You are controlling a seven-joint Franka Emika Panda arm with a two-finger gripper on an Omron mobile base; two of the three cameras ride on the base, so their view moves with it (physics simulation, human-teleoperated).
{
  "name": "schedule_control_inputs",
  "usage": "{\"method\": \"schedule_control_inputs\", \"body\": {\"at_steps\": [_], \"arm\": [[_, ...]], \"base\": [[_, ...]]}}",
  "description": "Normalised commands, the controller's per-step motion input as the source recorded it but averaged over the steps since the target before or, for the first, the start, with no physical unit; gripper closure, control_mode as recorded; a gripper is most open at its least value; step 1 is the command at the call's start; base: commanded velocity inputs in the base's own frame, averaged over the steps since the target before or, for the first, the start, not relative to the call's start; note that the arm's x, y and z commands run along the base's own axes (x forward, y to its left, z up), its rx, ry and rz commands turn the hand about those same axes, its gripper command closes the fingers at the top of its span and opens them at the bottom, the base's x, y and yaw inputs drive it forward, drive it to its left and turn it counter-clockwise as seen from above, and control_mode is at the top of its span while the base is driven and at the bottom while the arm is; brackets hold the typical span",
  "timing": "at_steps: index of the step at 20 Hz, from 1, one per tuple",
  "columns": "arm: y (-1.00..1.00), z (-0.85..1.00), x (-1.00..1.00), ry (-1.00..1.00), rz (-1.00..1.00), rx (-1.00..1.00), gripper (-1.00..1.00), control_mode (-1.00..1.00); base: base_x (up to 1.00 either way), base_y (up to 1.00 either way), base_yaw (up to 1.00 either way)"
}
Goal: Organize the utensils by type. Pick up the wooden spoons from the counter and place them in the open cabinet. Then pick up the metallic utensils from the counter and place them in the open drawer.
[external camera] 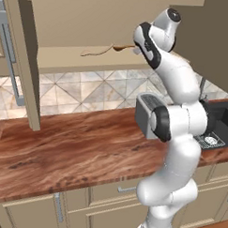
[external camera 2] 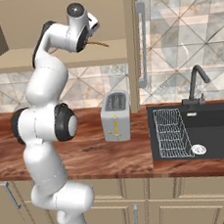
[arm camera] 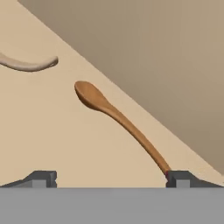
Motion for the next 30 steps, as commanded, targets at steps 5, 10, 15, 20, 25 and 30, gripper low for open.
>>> {"method": "schedule_control_inputs", "body": {"at_steps": [5, 10, 15, 20, 25, 30], "arm": [[-0.03, -0.16, -1.0, -0.18, -0.26, 0.2, -1.0, -1.0], [0.04, -0.24, -1.0, -0.18, -0.32, 0.09, -1.0, -1.0], [0.06, -0.42, -1.0, -0.02, -0.39, 0.14, -1.0, -1.0], [0.02, -0.44, -0.84, 0.21, -0.37, 0.16, -1.0, -1.0], [0.09, -0.31, -0.65, 0.32, -0.26, 0.2, -1.0, -1.0], [0.13, -0.23, -0.56, 0.36, -0.05, 0.26, -1.0, -1.0]], "base": [[0.0, 0.0, 0.0], [0.0, 0.0, 0.0], [0.0, 0.0, 0.0], [0.0, 0.0, 0.0], [0.0, 0.0, 0.0], [0.0, 0.0, 0.0]]}}
